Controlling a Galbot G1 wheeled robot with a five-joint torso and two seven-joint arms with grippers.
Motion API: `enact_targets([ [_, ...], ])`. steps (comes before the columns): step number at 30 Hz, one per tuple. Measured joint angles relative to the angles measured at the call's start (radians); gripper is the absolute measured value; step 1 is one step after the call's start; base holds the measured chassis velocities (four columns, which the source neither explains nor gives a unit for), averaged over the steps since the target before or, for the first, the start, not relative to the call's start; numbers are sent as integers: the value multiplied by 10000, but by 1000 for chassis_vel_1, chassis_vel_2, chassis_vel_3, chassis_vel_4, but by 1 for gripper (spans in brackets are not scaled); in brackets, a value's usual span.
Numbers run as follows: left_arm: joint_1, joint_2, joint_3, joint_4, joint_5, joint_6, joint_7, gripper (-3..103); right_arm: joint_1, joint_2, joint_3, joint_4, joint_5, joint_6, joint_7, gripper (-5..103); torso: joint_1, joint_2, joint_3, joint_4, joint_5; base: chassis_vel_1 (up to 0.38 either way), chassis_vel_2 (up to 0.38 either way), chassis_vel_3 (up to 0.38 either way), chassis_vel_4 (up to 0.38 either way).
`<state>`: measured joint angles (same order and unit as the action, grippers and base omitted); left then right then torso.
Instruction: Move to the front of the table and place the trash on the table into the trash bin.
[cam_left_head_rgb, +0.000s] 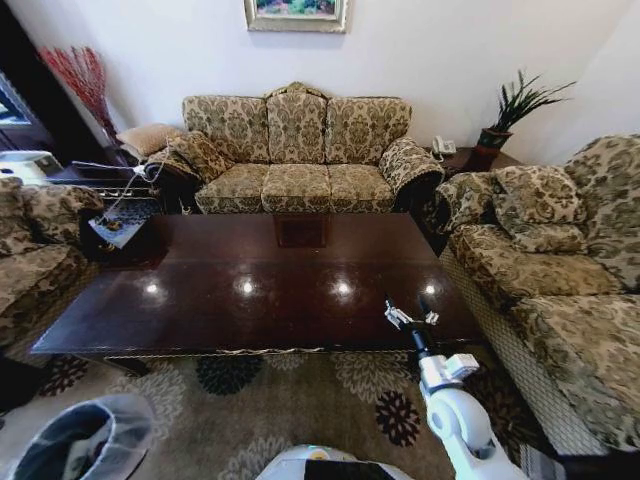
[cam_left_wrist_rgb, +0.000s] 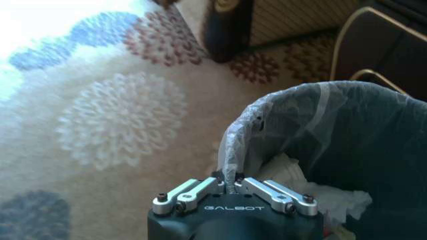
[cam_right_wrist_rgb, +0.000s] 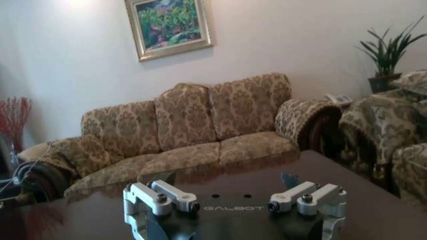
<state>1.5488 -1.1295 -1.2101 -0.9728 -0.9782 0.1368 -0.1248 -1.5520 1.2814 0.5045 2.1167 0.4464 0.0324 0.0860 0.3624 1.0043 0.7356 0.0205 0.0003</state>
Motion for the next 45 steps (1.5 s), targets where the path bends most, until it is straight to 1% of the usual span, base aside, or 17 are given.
enact_targets([
  [2, -212, 46, 75, 192, 21, 0, 51, 1, -26, 27, -17, 21, -50, 78, 115, 100, 0, 0, 0, -1, -2, 0, 0, 0, 0],
  [4, -723, 163, 294, 628, 83, 3, 135, 1, -10, 128, -163, 24, -380, 558, 479, 100, 0, 0, 0, -7, -3, 0, 0, 0, 0],
  [7, -889, 184, 356, 758, 94, 23, 159, 1, 18, 195, -199, 18, -601, 686, 488, 100, 1, -1, 0, -7, 0, 0, 0, 0, 0],
  [10, -1008, 177, 409, 1030, 172, 22, 262, 1, 26, 285, -264, 32, -881, 697, 205, 100, 1, 0, 0, -4, 0, 0, 0, 0, 0],
  [13, -1039, 105, 414, 1254, 266, -20, 339, 1, 56, 336, -387, 36, -978, 696, 193, 100, 0, 0, 0, -3, -3, 0, 0, 0, 0],
  [20, -1001, -67, 377, 1501, 314, -134, 480, 1, 78, 307, -443, -1, -966, 761, 249, 100, 0, -1, 0, 0, -5, 7, 3, -6, -7],
  [28, -967, -5, 324, 1749, 309, -216, 487, 1, 18, 245, -393, -116, -827, 988, 210, 100, 0, -1, 0, -3, 1, 124, 125, -126, -124],
  [30, -995, 5, 321, 1998, 392, -237, 502, 1, -4, 262, -392, -168, -691, 1207, 172, 100, 0, -1, 0, -3, 1, 207, 225, -221, -220],
  [32, -1021, -1, 321, 2085, 422, -254, 511, 1, -14, 262, -393, -173, -648, 1254, 166, 100, 0, 0, 0, -3, 2, 224, 230, -222, -244],
  [34, -1142, -40, 320, 2410, 534, -347, 563, 1, -64, 242, -347, -159, -551, 1350, 114, 100, 0, 0, -1, -1, -9, 202, 211, -146, -166],
  [39, -1309, -184, 317, 2730, 717, -382, 554, 1, -151, 237, -228, 29, -496, 1357, 56, 100, 1, -1, 0, 4, -10, 108, 86, -45, -57],
  [40, -1401, -254, 310, 2874, 747, -409, 544, 1, -190, 235, -173, 119, -495, 1352, 18, 100, -1, 0, -1, 0, -8, 0, 0, 0, 0],
  [41, -1498, -318, 306, 3085, 773, -468, 547, 1, -226, 227, -117, 225, -494, 1334, -21, 100, -2, 0, -1, -2, 3, -23, -68, 9, 14],
  [43, -1570, -344, 298, 3266, 802, -550, 558, 1, -261, 216, -83, 316, -490, 1313, -41, 100, -2, 0, 0, -3, 7, -55, -68, 18, 25],
  [44, -1665, -371, 282, 3472, 827, -636, 586, 1, -294, 214, -54, 431, -477, 1279, -70, 100, -1, 0, 0, -4, 7, -97, -107, 26, 33],
  [45, -1726, -398, 269, 3564, 828, -655, 603, 1, -309, 214, -49, 492, -472, 1263, -89, 100, -2, 0, 0, -4, -2, -97, -41, 52, 33],
])
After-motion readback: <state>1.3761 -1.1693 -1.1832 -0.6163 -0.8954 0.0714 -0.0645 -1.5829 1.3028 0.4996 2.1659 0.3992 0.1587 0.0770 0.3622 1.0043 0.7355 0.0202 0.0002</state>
